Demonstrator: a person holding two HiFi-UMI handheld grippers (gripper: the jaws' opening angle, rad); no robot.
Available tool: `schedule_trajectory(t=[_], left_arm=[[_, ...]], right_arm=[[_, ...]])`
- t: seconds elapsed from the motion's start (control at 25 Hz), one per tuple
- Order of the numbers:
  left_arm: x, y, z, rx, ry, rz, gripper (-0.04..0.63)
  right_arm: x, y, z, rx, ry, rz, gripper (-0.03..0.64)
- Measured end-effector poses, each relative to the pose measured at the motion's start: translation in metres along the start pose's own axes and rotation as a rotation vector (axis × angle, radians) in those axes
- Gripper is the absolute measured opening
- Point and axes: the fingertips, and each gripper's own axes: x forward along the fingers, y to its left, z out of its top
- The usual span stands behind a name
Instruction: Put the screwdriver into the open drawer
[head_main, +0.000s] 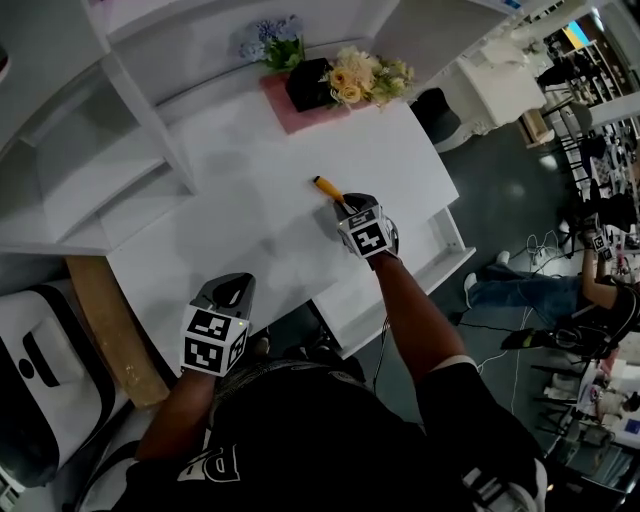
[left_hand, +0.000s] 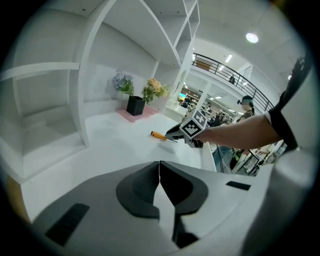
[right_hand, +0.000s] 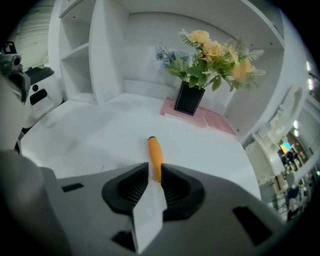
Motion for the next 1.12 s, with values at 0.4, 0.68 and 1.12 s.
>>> schedule_trajectory(t=[0.4,0.68,1.12], left_arm=[[0.004,-0.005,-0.003,-0.011,0.012,-0.02,0.015],[0.001,0.004,-0.009,-0.028,0.016,0.0,0.015],[-0.01,0.001,-0.014,-0.052,0.001,0.004,0.015]], right_arm=[[0.027,-0.003,-0.002,-0.177,0.097,0.039,0.127],[0.038,-0.004,-0.006,-0.213,0.136,0.11,0.13],[0.041,-0.004,-0.012,-0.147,0.18,0.162,0.091]])
